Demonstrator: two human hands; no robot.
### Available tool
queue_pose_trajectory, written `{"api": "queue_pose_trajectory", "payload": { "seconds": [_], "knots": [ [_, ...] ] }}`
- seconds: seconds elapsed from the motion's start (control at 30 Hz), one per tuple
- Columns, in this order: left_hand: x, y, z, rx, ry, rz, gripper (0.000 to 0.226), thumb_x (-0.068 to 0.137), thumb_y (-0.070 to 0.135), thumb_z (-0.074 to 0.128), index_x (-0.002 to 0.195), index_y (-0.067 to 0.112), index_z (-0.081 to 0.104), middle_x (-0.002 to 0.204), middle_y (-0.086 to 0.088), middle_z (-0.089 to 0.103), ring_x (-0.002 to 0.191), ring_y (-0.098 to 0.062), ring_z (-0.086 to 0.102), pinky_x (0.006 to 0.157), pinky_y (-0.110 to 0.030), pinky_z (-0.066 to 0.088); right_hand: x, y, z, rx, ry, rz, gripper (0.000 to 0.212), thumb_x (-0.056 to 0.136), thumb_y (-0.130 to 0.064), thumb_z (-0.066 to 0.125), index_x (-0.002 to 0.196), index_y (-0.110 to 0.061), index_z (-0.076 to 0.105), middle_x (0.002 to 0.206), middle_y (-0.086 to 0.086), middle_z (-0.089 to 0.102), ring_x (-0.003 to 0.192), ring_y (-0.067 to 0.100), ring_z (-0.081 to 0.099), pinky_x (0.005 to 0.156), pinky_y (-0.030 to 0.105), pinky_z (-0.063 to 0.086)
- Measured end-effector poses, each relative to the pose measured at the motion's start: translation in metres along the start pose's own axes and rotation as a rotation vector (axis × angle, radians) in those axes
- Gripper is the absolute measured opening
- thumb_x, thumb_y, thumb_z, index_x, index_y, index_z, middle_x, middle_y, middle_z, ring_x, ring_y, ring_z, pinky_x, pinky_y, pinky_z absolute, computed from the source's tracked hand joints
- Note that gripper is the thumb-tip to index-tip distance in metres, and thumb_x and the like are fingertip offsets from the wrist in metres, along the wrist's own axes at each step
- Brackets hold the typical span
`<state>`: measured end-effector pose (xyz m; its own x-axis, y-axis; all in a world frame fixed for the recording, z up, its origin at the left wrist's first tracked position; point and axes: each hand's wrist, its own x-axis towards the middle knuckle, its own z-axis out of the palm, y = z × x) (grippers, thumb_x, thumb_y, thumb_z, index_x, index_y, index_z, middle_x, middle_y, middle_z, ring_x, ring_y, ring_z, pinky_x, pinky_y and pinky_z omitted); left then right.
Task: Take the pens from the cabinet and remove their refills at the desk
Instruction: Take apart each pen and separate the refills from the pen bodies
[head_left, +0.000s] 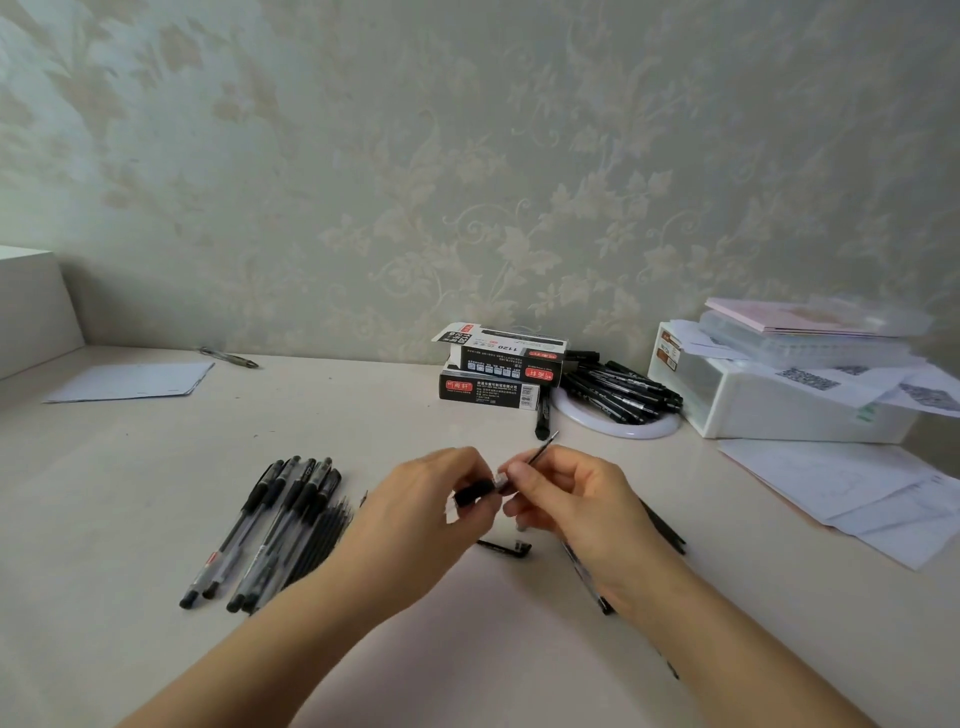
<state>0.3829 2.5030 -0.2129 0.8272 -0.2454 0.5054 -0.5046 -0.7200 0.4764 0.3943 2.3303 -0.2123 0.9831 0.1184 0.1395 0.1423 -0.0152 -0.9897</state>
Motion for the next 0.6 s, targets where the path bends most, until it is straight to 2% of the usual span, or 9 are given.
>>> {"api": "queue_pose_trajectory", "payload": {
  "seconds": [0.13, 0.27, 0.6],
  "knots": [
    [0.000, -0.008, 0.000, -0.017, -0.068, -0.009, 0.012, 0.093, 0.049, 0.046, 0.095, 0.041, 0.055, 0.082, 0.019, 0.056, 0.077, 0.008, 0.049, 0.060, -0.014, 0.034, 0.004, -0.007, -0.006, 0.117, 0.151, -0.033, 0.022, 0.101, -0.016, 0.052, 0.092, 0.000, 0.064, 0.082, 0.010, 0.075, 0.070, 0.016, 0.071, 0.065, 0.022, 0.057],
    [0.001, -0.008, 0.000, -0.053, -0.081, -0.039, 0.013, 0.096, 0.045, 0.046, 0.092, 0.040, 0.057, 0.080, 0.017, 0.057, 0.068, 0.007, 0.050, 0.059, -0.011, 0.036, 0.003, -0.013, -0.011, 0.259, 0.159, -0.024, 0.024, 0.102, -0.015, 0.048, 0.099, 0.006, 0.059, 0.083, 0.010, 0.074, 0.070, 0.016, 0.070, 0.066, 0.022, 0.058],
    [0.001, -0.009, -0.001, -0.103, -0.095, -0.070, 0.014, 0.094, 0.045, 0.047, 0.092, 0.041, 0.060, 0.079, 0.016, 0.058, 0.058, 0.000, 0.049, 0.057, -0.012, 0.036, 0.004, -0.013, -0.012, 0.282, 0.193, -0.077, 0.023, 0.102, -0.018, 0.049, 0.094, 0.000, 0.062, 0.083, 0.010, 0.073, 0.072, 0.016, 0.069, 0.067, 0.022, 0.057]
  ]
}}
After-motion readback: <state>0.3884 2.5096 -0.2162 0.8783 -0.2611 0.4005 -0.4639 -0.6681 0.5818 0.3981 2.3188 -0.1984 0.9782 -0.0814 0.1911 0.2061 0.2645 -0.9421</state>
